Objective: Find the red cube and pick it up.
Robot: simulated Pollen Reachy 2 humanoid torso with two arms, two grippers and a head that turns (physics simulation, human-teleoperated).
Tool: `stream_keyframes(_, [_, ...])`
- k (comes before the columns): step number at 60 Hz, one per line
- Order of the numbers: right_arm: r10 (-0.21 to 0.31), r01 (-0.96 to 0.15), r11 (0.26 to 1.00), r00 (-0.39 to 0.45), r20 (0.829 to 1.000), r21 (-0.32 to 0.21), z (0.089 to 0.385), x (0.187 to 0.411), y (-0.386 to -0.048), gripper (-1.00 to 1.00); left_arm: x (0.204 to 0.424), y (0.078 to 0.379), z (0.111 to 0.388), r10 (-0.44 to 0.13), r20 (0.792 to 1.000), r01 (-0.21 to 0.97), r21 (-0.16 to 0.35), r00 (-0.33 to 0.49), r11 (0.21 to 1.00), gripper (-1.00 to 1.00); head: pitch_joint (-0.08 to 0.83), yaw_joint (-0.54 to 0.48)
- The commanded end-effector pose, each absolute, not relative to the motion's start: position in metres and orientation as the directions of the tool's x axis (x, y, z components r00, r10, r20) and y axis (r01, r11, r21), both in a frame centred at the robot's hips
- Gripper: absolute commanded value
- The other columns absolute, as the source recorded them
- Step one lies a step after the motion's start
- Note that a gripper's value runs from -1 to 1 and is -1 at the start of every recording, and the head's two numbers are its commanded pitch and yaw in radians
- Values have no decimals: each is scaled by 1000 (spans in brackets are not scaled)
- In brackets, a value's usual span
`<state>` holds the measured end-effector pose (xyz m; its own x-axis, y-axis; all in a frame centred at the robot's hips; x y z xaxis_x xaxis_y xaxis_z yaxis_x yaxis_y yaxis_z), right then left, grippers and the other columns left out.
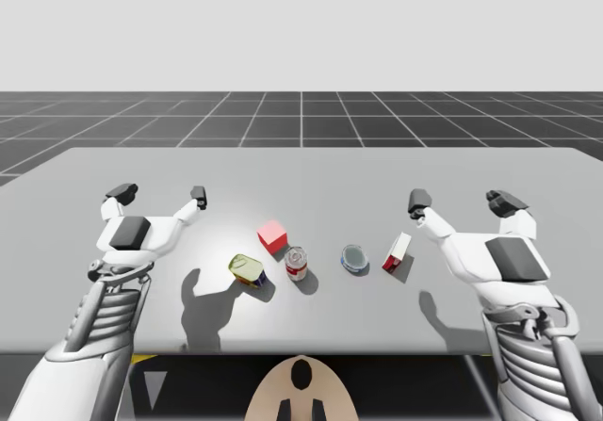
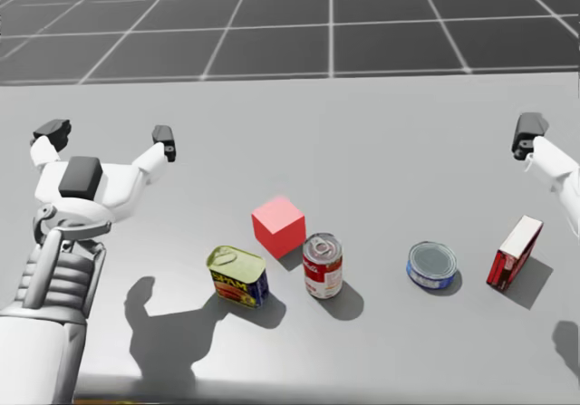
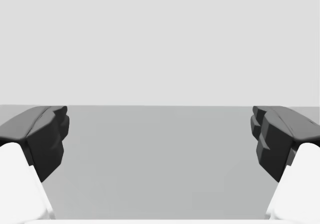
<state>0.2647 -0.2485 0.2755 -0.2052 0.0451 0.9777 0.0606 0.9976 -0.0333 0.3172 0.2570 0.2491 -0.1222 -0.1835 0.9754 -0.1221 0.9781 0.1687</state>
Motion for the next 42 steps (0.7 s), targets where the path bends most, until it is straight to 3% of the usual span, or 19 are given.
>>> stream_keyframes(1, [46,55,998,-198,979,-36,274,265,-248,-1000,317,256,249,-186,975,-120,171,-120,978,-1000,594,112])
stream_keyframes(23, [49,46,998,-190,981,-41,273,265,-246,-1000,314,252,252,-173,981,-78,167,-87,983,-1000,627,120])
stream_keyframes(28, [47,47,998,-188,981,-39,273,264,-245,-1000,309,250,257,-144,990,-7,144,-12,990,-1000,618,121])
stream_keyframes(34, [38,34,999,-183,982,-32,273,264,-244,-1000,305,244,259,-153,979,166,131,131,977,-1000,609,134])
stream_keyframes(42, [33,28,999,-182,983,-28,273,264,-245,-1000,303,236,269,-182,966,311,119,183,943,-1000,608,134])
